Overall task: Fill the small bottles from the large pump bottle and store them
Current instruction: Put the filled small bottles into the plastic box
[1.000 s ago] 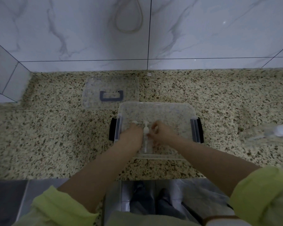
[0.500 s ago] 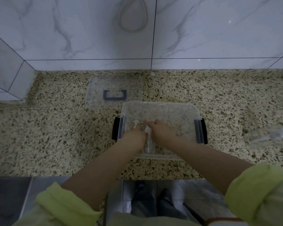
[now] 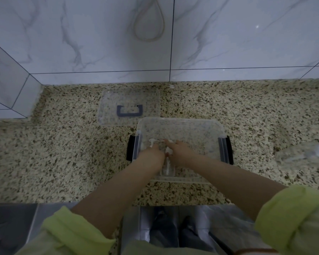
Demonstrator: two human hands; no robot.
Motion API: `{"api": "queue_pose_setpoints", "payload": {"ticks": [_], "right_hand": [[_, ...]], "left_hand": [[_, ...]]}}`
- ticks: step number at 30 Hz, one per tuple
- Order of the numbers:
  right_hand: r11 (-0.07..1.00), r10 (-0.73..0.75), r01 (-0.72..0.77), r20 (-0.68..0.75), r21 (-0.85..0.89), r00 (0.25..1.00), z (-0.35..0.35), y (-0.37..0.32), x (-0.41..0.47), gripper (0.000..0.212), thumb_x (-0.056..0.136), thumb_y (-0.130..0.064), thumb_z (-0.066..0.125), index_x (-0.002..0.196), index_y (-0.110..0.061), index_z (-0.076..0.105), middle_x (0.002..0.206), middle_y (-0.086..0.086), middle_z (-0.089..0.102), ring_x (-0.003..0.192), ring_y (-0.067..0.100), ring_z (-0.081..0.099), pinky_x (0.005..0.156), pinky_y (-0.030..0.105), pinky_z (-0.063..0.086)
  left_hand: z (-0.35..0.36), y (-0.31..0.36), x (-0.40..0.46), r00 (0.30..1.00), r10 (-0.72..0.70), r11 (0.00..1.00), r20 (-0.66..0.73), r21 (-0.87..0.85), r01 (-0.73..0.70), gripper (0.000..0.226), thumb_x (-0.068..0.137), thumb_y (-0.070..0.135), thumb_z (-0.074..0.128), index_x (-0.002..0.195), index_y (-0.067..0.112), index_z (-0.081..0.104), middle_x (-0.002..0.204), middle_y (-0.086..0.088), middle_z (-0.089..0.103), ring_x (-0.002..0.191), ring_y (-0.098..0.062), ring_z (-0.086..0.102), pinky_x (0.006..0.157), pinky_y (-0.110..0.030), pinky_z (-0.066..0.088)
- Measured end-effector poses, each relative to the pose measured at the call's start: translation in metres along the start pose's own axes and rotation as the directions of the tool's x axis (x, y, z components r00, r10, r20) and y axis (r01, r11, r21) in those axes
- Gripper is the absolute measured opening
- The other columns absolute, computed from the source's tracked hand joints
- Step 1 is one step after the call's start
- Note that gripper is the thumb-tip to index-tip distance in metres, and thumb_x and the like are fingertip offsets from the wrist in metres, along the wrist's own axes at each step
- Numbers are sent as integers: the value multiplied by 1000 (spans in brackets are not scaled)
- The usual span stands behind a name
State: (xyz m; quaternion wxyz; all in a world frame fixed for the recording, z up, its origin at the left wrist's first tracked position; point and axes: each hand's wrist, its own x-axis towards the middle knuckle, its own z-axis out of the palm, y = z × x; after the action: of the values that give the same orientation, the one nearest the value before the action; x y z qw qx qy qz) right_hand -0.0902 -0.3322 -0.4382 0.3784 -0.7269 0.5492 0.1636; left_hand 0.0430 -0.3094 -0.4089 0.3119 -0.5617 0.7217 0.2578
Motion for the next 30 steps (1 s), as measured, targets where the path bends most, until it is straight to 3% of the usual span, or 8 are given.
{"api": "queue_pose_setpoints", "payload": {"ticks": [3, 5, 9, 12, 16, 19, 25, 30], "right_hand": [[999, -26, 26, 2, 45, 1000, -6, 2, -3, 73, 108, -17, 45, 164, -21, -1, 149, 21, 46, 114, 35, 57, 76, 31, 48], [998, -38, 38, 4, 57, 999, -12, 4, -8, 77, 105, -9, 48, 164, -21, -1, 122, 12, 57, 88, 26, 56, 66, 28, 43], [990, -27, 20, 46, 138, 999, -20, 13, -21, 92, 99, -6, 60, 164, -29, -2, 152, 11, 48, 126, 32, 55, 100, 40, 52], [978, -30, 18, 53, 206, 998, -27, 16, -36, 93, 97, -7, 62, 164, -31, 1, 156, 7, 45, 131, 29, 53, 103, 41, 51], [941, -47, 57, -37, 334, 998, -38, 17, -60, 76, 100, -3, 53, 163, -26, 17, 148, 10, 50, 121, 30, 61, 100, 45, 55], [888, -37, 85, -116, 451, 993, -54, 26, -84, 62, 102, -4, 54, 157, -24, 34, 136, 8, 58, 113, 28, 66, 84, 32, 61], [818, -19, 253, -414, 517, 910, -83, 64, -141, 16, 96, -8, 67, 110, -15, 63, 99, 6, 68, 82, 19, 70, 76, 31, 63], [851, 5, 308, -593, 425, 805, -102, 103, -167, 12, 92, -14, 73, 90, -23, 66, 87, -4, 67, 76, 11, 64, 66, 25, 57]], "left_hand": [[-13, 3, -6, 1000, 11, 999, 11, -50, -10, 52, 101, 15, 48, 151, 14, 37, 153, -15, 35, 134, -33, 44, 106, -38, 39], [-25, 2, -10, 999, 22, 993, 33, -120, -17, 51, 103, 12, 45, 153, 13, 35, 150, -13, 41, 126, -29, 49, 101, -33, 41], [-52, -6, -22, 1000, 13, 960, -5, -278, -14, 57, 103, 8, 42, 157, 18, 27, 158, -6, 35, 137, -26, 43, 106, -32, 41], [-66, -8, -32, 998, -12, 932, -57, -361, -10, 56, 101, 2, 40, 155, 18, 32, 155, -5, 41, 135, -24, 45, 103, -31, 43], [-80, 4, -44, 994, -22, 901, -110, -432, -28, 52, 101, 1, 39, 150, 19, 40, 147, -4, 50, 127, -22, 53, 97, -30, 48], [-92, 20, -53, 986, -31, 894, -163, -446, -46, 44, 101, 7, 39, 136, 29, 54, 136, 0, 59, 111, -19, 64, 94, -35, 55], [-112, 68, -67, 945, -39, 788, -325, -591, -171, 19, 100, 11, 55, 117, 13, 61, 113, -11, 68, 100, -23, 68, 81, -34, 57], [-127, 106, -63, 863, -35, 730, -505, -602, -323, 9, 97, 8, 57, 94, 15, 61, 92, -6, 72, 82, -16, 70, 76, -36, 60]]}}
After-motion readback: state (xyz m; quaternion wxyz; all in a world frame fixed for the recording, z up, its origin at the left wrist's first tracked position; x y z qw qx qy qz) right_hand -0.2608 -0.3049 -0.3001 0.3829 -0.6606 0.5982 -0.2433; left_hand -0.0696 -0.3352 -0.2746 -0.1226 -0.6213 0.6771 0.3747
